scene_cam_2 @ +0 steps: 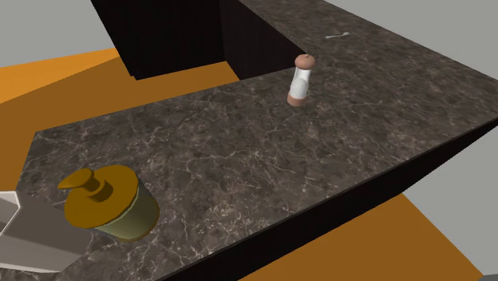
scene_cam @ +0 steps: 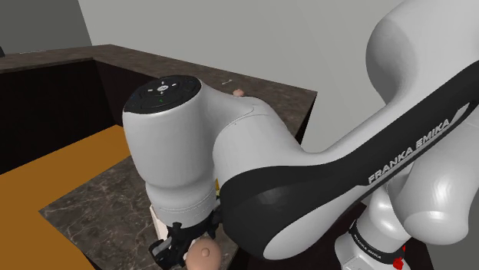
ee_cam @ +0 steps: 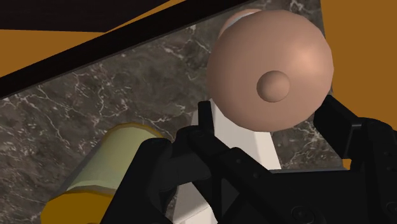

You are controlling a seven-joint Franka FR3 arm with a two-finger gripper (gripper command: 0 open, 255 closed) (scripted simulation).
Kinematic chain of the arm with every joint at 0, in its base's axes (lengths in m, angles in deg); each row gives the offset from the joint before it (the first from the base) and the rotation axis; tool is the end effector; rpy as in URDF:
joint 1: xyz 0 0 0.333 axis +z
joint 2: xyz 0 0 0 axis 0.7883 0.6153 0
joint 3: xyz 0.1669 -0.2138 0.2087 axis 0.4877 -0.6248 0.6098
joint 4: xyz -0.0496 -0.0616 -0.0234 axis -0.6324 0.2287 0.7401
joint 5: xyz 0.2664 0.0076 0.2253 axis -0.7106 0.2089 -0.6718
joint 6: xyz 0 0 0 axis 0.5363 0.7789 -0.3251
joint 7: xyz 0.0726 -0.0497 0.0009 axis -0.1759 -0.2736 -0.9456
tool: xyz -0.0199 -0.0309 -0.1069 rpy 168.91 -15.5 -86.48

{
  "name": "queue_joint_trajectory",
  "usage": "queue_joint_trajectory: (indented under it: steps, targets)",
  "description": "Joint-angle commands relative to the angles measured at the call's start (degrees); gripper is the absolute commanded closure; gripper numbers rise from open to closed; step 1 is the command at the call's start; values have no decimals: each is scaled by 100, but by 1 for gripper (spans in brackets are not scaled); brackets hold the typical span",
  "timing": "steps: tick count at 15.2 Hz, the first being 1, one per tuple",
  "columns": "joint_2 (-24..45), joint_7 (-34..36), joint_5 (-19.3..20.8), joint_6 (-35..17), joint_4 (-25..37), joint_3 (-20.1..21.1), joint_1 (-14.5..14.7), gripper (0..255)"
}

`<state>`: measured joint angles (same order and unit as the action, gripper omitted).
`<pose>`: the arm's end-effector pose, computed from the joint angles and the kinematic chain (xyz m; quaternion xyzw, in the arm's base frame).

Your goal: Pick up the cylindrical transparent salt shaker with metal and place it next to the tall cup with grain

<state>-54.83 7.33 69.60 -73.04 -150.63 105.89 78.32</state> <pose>0.2199 0.4335 0.4558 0.9984 0.0335 0.0214 0.0394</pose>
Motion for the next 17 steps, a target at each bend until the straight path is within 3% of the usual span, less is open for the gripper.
queue_joint_trajectory:
  steps: [1, 7, 8, 13, 17]
  targets:
    - [8, 7, 8, -38, -28, 1, 0, 255]
    - [8, 7, 8, -38, -28, 1, 0, 255]
    - [8, 7, 8, -38, -28, 1, 0, 0]
    - [8, 7, 8, -38, -27, 1, 0, 0]
    - [-240, -123, -169, 678, 494, -19, 8, 0]
